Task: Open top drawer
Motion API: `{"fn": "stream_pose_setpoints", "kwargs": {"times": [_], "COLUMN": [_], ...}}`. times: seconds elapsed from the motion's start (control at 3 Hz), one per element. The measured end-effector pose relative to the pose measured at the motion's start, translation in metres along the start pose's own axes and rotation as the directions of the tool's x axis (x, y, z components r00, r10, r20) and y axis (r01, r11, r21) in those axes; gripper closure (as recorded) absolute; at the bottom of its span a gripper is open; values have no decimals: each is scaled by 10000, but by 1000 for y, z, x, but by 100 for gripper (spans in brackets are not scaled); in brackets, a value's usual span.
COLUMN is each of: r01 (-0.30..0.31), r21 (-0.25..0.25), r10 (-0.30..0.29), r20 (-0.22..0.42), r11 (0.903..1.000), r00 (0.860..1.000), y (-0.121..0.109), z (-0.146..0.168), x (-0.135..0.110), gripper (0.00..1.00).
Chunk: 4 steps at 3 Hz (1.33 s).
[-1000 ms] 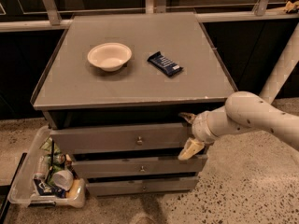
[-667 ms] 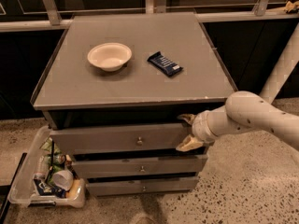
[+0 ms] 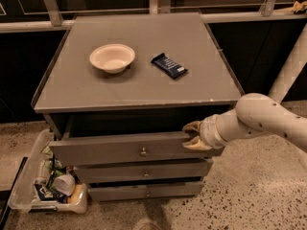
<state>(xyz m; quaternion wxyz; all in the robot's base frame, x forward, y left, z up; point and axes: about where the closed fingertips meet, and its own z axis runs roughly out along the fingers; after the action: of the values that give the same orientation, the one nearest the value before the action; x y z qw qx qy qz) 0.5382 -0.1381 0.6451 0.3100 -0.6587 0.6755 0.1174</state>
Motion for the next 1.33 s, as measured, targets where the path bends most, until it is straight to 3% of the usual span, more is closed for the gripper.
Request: {"fn": "stream_pose_setpoints", "kwargs": {"times": [0.33, 0.67, 1.33], "r01": [0, -85, -84], "r21": [0, -32, -35], "r10": [0, 85, 84], "r20": [0, -6, -5], "r11": [10000, 10000, 10000], "r00": [10000, 10000, 10000], "y": [-1, 10, 10], "z": [-2, -8, -8], "x": [-2, 0, 0], "gripper": [100, 82, 36]}}
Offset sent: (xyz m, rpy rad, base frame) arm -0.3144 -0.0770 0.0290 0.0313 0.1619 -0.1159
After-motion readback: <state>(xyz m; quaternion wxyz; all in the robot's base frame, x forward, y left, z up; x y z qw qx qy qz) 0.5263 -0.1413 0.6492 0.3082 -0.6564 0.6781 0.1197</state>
